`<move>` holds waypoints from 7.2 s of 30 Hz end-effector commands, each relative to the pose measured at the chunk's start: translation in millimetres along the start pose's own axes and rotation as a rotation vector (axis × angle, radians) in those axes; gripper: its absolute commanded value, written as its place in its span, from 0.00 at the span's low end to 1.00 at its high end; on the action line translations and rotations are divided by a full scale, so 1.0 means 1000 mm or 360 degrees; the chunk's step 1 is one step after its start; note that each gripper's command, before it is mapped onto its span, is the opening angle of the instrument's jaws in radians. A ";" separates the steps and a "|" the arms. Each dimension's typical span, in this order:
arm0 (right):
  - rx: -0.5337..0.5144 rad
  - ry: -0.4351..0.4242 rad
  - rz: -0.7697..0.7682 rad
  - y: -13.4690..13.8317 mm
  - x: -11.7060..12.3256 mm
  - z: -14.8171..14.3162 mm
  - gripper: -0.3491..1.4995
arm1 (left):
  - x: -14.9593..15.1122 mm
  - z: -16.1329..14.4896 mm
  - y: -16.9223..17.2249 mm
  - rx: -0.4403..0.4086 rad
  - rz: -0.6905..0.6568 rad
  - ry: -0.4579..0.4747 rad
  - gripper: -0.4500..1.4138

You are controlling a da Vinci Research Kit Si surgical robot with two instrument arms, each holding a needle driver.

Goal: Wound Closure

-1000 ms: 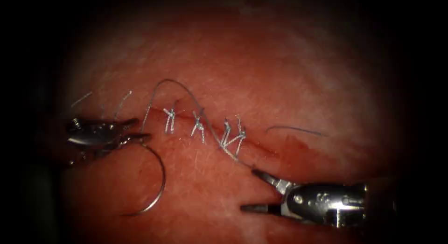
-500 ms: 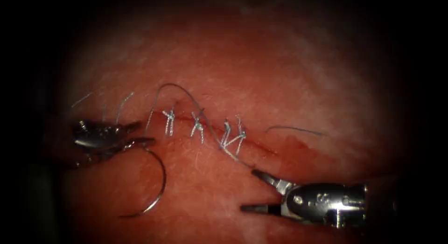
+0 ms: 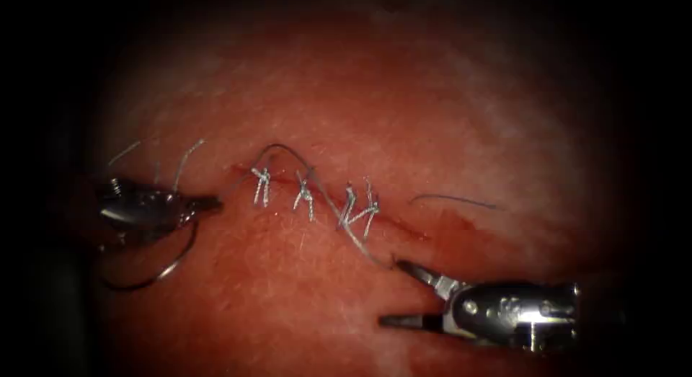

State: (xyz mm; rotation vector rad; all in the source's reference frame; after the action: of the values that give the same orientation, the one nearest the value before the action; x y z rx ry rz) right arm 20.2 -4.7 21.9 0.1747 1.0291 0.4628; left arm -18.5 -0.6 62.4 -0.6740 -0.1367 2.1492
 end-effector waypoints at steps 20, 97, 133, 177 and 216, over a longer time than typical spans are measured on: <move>-0.0070 0.0300 -0.0001 0.0060 -0.0003 -0.0003 0.00 | 0.0090 -0.0029 0.0089 0.0036 0.0331 0.0317 0.00; 0.0232 0.0233 -0.0165 0.0004 -0.0012 0.0074 0.63 | 0.0141 0.0065 0.0103 0.0133 0.1068 0.0038 0.00; -0.0261 0.0420 0.0538 0.0045 -0.0053 0.0042 0.37 | 0.0074 0.0068 0.0183 -0.0104 0.1201 0.0025 0.00; -0.0472 0.0403 0.0916 0.0100 -0.0091 0.0055 0.22 | 0.0096 0.0077 0.0169 -0.0083 0.1173 0.0001 0.00; -0.0745 0.0192 0.0458 0.0038 -0.0059 0.0069 0.00 | 0.0233 0.0096 0.0028 0.0112 0.0924 -0.0006 0.00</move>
State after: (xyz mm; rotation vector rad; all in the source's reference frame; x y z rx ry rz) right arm 21.8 -2.0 31.2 -0.1363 0.9887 0.9709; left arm -36.3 18.0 59.9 -0.7291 0.1634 2.6908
